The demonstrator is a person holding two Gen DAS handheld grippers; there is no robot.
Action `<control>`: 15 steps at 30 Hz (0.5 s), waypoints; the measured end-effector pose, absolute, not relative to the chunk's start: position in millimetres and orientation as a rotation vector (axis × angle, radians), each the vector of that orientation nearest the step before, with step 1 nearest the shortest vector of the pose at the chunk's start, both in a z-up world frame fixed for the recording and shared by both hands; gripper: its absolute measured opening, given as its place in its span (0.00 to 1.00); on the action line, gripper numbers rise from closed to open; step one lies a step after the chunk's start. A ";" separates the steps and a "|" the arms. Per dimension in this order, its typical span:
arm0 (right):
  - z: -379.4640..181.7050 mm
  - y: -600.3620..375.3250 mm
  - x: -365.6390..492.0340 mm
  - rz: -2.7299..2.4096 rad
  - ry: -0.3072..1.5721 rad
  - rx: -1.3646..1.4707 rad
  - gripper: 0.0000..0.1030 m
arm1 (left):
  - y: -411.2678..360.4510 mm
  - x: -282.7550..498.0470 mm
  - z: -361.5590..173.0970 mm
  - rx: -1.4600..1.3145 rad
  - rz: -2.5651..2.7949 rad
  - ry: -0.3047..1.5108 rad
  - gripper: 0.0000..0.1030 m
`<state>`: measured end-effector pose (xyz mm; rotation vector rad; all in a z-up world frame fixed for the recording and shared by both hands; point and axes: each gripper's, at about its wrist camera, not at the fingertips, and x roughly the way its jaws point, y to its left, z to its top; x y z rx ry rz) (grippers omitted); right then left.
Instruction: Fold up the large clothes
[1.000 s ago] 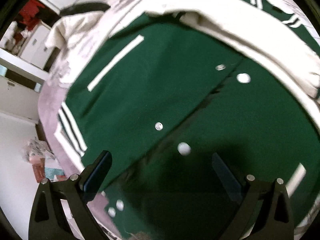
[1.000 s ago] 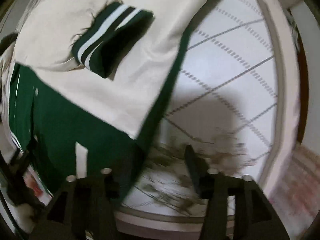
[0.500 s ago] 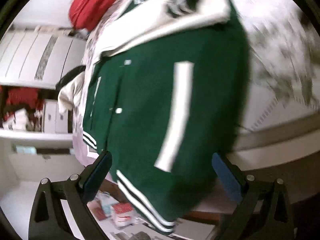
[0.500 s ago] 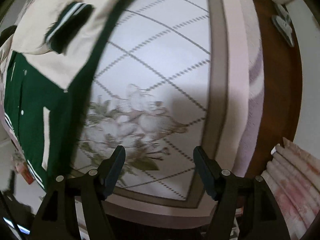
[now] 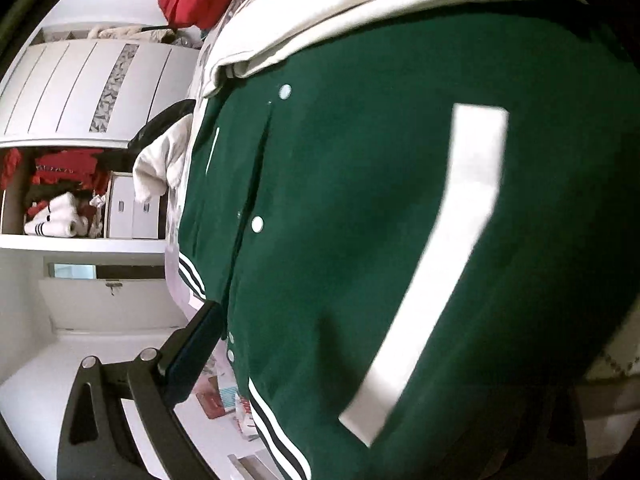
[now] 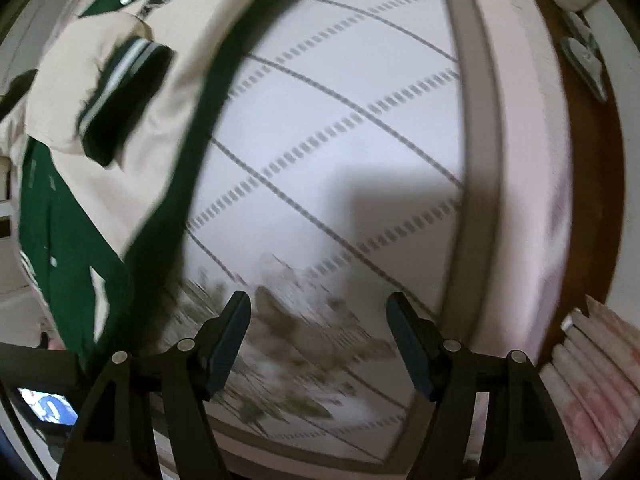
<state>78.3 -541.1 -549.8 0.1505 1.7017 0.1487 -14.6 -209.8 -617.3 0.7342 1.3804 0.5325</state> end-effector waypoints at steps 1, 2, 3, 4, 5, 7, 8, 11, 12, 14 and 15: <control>-549.2 -539.3 83.2 0.170 1.688 0.186 0.70 | -207.2 -12.6 -616.5 0.718 0.528 1.391 1.00; -548.4 -537.3 89.7 0.207 1.667 0.246 0.70 | -205.8 -11.8 -615.1 0.706 0.525 1.395 1.00; -548.9 -535.9 96.7 0.252 1.646 0.321 0.70 | -203.4 -11.3 -613.2 0.691 0.518 1.397 0.99; -547.8 -534.2 104.5 0.296 1.629 0.403 0.70 | -202.4 -11.2 -611.5 0.680 0.513 1.396 0.99; -550.8 -534.1 111.5 0.340 1.612 0.508 0.70 | -201.2 -11.4 -608.0 0.671 0.510 1.388 0.98; -568.4 -537.0 125.0 0.402 1.576 0.732 0.70 | -199.8 -11.6 -597.7 0.628 0.489 1.372 0.79; -577.8 -536.5 131.6 0.422 1.556 0.826 0.70 | -199.1 -11.5 -591.7 0.597 0.474 1.370 0.73; -599.5 -523.0 147.8 0.479 1.507 1.013 0.70 | -200.6 -10.6 -580.9 0.544 0.423 1.373 0.43; -605.5 -516.5 148.3 0.488 1.502 1.042 0.70 | -200.7 -10.0 -579.0 0.529 0.410 1.378 0.32; -614.9 -499.1 159.2 0.510 1.489 1.116 0.71 | -200.4 -8.9 -573.3 0.489 0.389 1.381 0.21; -619.5 -493.2 161.3 0.510 1.487 1.144 0.70 | -199.8 -8.1 -571.9 0.483 0.388 1.381 0.20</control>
